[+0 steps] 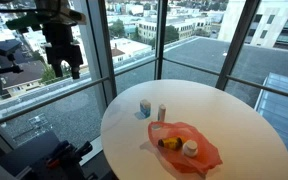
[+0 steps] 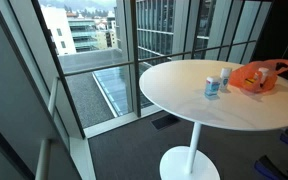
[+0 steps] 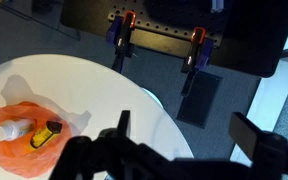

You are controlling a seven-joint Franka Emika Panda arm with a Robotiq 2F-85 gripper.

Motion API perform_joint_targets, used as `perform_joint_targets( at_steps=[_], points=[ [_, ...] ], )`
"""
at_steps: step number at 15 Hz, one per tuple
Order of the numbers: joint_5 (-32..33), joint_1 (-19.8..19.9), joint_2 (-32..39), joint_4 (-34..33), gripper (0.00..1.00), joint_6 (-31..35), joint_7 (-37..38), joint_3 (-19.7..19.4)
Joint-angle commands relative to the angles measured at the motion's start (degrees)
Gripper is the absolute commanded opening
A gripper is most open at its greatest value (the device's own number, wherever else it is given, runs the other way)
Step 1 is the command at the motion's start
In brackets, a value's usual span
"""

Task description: Pick up the longest white container from the table and put it in the orange plastic bag

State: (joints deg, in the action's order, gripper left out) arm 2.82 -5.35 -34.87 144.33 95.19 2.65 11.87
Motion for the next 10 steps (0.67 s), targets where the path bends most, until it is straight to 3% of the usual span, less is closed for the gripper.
perform_joint_targets(
  at_steps=[1,10],
  points=[
    [0.5,-1.3,0.2,-0.1,1.0,-0.1,0.6,-1.1],
    [3.9,0.5,3.8,-3.6,1.0,5.4,1.6,-1.7]
  ],
)
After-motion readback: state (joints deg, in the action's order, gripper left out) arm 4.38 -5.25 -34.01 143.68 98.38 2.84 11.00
